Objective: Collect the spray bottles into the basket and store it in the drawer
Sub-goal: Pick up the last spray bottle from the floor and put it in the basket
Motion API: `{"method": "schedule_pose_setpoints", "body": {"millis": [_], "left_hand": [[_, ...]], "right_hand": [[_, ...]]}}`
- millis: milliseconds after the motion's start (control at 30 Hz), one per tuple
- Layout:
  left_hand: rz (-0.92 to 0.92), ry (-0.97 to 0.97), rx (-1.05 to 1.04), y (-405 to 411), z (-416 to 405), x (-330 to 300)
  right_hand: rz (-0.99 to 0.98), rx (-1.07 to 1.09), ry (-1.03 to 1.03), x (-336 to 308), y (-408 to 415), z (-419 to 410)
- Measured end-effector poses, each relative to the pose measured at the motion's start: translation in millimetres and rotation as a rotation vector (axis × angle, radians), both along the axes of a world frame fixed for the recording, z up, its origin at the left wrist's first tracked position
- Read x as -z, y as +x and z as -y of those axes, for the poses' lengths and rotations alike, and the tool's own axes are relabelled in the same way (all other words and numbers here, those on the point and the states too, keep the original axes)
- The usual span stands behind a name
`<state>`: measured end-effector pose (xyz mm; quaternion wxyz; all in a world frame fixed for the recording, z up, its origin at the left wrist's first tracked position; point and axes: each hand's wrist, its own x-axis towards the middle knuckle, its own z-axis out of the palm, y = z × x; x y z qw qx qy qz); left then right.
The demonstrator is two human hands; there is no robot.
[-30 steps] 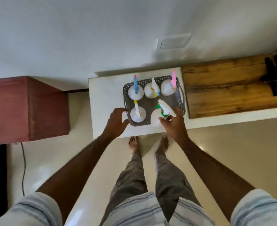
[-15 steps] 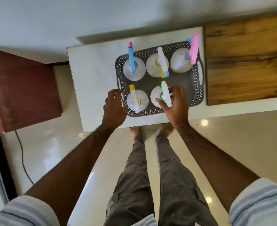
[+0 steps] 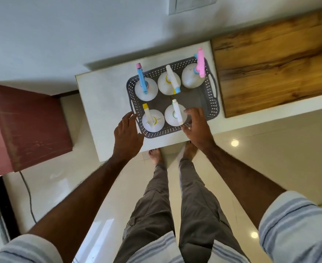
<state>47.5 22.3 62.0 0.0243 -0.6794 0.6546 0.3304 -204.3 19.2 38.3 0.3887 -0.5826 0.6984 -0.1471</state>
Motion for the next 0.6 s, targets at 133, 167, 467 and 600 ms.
{"method": "schedule_pose_setpoints", "body": {"millis": [133, 167, 467, 600], "left_hand": [[0.033, -0.209, 0.113, -5, -8, -53], [0.035, -0.241, 0.169, -8, -12, -68], [0.059, -0.31, 1.023, -129, -53, -140], [0.085, -0.387, 1.227, -220, -92, -153]], "right_hand": [[-0.085, -0.008, 0.074, -59, -24, -38], [-0.11, -0.013, 0.075, -74, -32, -50], [-0.478, -0.038, 0.071, -162, -120, -176], [-0.506, 0.149, 0.059, -178, -172, -253]]}}
